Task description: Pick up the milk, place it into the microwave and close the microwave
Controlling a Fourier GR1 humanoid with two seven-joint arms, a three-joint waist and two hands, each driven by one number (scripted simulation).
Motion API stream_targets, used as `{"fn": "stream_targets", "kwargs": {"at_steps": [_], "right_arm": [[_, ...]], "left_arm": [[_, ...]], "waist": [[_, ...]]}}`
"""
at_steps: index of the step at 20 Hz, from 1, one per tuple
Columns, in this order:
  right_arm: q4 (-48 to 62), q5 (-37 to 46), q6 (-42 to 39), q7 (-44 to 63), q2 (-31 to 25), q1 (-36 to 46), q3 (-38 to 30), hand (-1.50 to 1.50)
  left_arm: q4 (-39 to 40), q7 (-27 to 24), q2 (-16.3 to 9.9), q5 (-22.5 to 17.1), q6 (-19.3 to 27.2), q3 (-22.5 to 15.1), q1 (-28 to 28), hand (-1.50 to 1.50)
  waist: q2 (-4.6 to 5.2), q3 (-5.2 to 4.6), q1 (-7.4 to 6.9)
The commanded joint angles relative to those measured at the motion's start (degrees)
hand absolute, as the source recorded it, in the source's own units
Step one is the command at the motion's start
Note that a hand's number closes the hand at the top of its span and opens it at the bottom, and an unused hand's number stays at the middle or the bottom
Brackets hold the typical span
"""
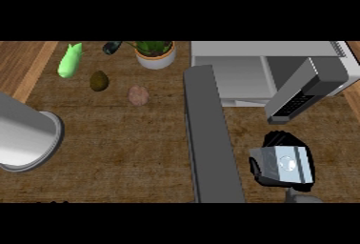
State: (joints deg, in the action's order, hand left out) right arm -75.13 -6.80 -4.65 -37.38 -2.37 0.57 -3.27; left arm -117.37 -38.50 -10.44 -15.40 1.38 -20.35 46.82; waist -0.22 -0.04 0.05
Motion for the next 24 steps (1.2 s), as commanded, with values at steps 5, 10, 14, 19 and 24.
{"fn": "stream_targets", "kwargs": {"at_steps": [5, 10, 14, 19, 24], "right_arm": [[-3.5, 4.6, 8.7, 7.7, 0.5, 6.5, 1.9, 1.50], [6.0, 5.7, 13.1, 7.7, 2.3, 15.2, 3.6, 1.50], [15.9, 7.7, 18.0, 4.3, 2.4, 19.5, 3.8, 1.50], [30.2, 7.1, 23.2, 3.6, 2.4, 28.6, 1.7, 1.50], [39.8, 4.1, 19.8, 1.6, -0.4, 36.7, -4.9, 1.50]], "left_arm": [[0.3, -1.5, -1.0, -0.7, -0.6, 0.0, 1.2, -1.50], [3.7, -0.4, -1.8, -3.1, -1.4, 4.0, -3.5, -1.50], [-0.1, 0.2, -3.7, -4.4, -2.5, 4.1, 0.4, -1.50], [3.1, -0.8, -3.6, -4.9, -3.9, 4.5, -0.7, -1.50], [-0.9, -1.0, -4.0, -4.7, -3.1, 5.4, 2.6, -1.50]], "waist": [[0.17, 0.04, -0.51], [0.29, 0.05, -0.69], [0.34, 0.07, -1.05], [0.60, 0.10, -1.78], [0.60, 0.12, -1.82]]}}
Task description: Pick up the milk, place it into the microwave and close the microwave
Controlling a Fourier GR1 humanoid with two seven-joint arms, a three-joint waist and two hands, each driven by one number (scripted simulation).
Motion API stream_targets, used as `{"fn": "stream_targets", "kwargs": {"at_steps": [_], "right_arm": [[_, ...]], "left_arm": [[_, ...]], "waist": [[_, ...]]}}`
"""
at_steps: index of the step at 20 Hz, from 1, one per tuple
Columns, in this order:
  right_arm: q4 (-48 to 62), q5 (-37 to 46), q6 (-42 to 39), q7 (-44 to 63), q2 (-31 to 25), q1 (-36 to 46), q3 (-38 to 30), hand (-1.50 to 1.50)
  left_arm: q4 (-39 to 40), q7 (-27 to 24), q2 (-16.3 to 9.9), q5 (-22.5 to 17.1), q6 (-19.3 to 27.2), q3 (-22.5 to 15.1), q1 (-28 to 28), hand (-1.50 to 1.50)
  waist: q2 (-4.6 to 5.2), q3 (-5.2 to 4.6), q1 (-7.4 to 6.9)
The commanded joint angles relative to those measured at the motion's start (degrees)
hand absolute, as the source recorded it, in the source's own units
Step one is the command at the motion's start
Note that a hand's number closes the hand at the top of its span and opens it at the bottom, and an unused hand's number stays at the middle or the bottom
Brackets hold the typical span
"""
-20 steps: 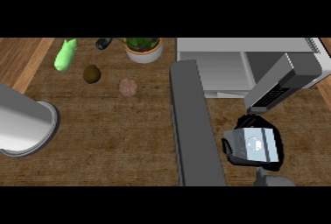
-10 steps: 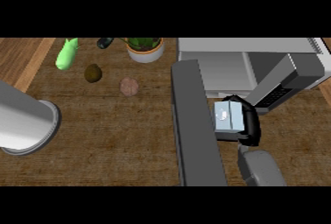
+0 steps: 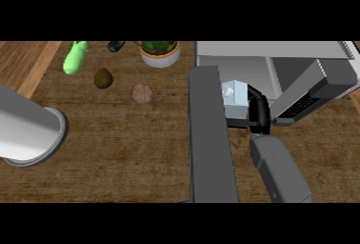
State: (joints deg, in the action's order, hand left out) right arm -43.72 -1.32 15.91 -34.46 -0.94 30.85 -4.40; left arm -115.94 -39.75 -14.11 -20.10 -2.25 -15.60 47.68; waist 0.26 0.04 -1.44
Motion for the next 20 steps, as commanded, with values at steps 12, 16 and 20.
{"fn": "stream_targets", "kwargs": {"at_steps": [12, 16, 20], "right_arm": [[29.7, 3.7, 8.4, -6.9, -6.2, 18.6, -6.4, 1.50], [32.2, 5.3, 10.1, -7.2, -8.8, 20.3, -5.9, 1.50], [33.5, 7.1, 14.9, -10.3, -8.3, 20.7, -5.1, 1.50]], "left_arm": [[2.7, -0.3, 0.9, 2.3, -0.6, -2.2, -3.2, -1.50], [3.2, -0.1, -0.3, 0.3, -1.8, 0.1, -3.8, -1.50], [3.9, 0.3, -0.1, 0.6, -2.1, -0.6, -4.8, -1.50]], "waist": [[1.55, 0.15, -3.31], [1.98, 0.17, -4.21], [2.39, 0.21, -5.02]]}}
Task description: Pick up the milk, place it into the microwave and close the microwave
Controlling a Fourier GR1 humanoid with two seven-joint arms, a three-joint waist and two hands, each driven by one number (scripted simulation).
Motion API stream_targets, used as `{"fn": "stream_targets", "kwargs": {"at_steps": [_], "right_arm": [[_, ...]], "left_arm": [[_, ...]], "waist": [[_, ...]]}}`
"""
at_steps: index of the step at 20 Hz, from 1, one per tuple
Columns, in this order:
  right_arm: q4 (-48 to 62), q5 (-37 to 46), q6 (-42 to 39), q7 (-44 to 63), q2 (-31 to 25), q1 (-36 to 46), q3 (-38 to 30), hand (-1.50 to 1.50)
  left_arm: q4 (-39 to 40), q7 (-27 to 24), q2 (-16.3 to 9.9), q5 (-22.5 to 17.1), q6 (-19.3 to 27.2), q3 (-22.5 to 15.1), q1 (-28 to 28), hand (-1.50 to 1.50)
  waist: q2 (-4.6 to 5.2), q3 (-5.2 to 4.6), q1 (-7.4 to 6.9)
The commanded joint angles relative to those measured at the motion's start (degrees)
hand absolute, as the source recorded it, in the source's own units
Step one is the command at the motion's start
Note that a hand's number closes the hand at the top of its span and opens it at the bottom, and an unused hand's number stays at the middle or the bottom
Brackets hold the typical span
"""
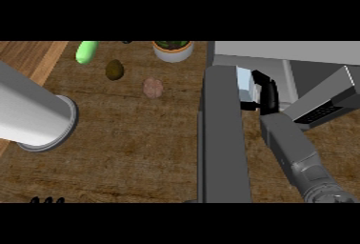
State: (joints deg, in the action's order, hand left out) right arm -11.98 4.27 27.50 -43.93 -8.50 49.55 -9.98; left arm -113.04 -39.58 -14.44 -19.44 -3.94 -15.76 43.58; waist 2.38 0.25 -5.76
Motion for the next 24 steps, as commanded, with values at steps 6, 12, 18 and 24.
{"fn": "stream_targets", "kwargs": {"at_steps": [6, 12, 18, 24], "right_arm": [[2.7, 2.1, 6.7, -3.2, -2.3, 3.2, 0.0, 1.50], [0.7, -1.5, 4.3, -5.9, -3.4, 5.2, -4.1, 1.50], [2.2, 1.8, 17.2, -6.3, -3.2, 6.4, -2.8, 1.50], [2.6, 1.9, 21.8, -4.8, -4.1, 7.9, -4.0, 1.50]], "left_arm": [[2.8, -1.9, 0.0, -0.7, -1.4, 1.1, -1.0, -1.50], [2.1, -1.2, -0.1, -0.6, -1.8, 0.0, -0.7, -1.50], [2.0, 0.3, -1.0, -0.7, -1.9, 0.7, -2.5, -1.50], [4.0, 0.1, -1.8, -1.6, -3.0, 2.1, -3.5, -1.50]], "waist": [[0.52, 0.01, -1.43], [0.84, 0.16, -1.69], [1.67, 0.08, -2.95], [1.69, 0.03, -3.22]]}}
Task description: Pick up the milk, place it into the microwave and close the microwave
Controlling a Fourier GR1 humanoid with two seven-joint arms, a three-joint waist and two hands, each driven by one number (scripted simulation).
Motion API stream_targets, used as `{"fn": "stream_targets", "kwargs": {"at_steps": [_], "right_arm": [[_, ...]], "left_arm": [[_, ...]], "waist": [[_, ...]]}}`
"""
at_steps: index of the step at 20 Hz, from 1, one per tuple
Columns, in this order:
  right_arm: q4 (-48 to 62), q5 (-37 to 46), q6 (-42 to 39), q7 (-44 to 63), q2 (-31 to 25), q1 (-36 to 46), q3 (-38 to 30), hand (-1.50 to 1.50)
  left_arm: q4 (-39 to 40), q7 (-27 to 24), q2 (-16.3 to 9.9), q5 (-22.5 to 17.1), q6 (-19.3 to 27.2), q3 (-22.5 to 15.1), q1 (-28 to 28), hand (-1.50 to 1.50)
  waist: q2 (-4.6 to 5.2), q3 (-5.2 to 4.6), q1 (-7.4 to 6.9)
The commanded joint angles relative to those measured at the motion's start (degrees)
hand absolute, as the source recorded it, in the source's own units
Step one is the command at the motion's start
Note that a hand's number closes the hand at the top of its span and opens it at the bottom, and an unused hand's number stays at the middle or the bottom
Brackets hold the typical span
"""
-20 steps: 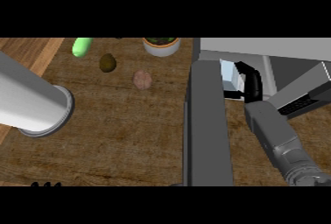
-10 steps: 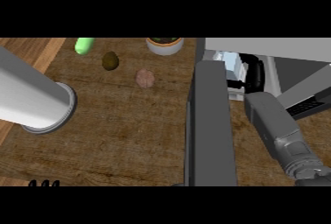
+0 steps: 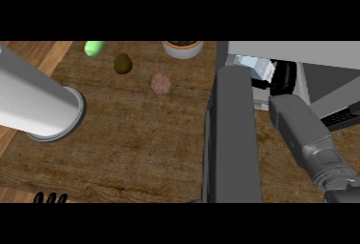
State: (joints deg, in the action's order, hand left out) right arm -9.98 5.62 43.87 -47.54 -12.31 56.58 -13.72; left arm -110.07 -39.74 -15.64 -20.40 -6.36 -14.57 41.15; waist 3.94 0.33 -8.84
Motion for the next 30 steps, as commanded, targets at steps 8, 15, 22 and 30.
{"fn": "stream_targets", "kwargs": {"at_steps": [8, 15, 22, 30], "right_arm": [[9.7, 7.3, 21.0, 13.4, -5.1, -3.8, 4.7, -1.50], [8.6, 13.3, 11.1, 14.6, -0.7, 0.0, 10.9, -1.50], [8.5, 13.9, 5.8, 13.5, 3.0, 1.8, 11.7, -1.50], [6.8, 11.3, -2.3, 12.1, 5.2, 2.7, 9.1, -1.50]], "left_arm": [[-0.1, 0.8, -0.7, 0.6, -0.2, 0.3, -1.9, -1.50], [1.7, 1.7, -0.4, 0.5, 0.2, 1.0, -4.8, -1.50], [2.2, 1.5, -0.2, 0.3, -0.2, 0.7, -4.5, -1.50], [2.9, 0.9, 0.2, 1.4, 0.0, 0.1, -5.2, -1.50]], "waist": [[1.66, -0.68, -2.07], [0.63, 0.11, -2.68], [0.36, 0.12, -2.36], [-0.01, 0.16, -0.88]]}}
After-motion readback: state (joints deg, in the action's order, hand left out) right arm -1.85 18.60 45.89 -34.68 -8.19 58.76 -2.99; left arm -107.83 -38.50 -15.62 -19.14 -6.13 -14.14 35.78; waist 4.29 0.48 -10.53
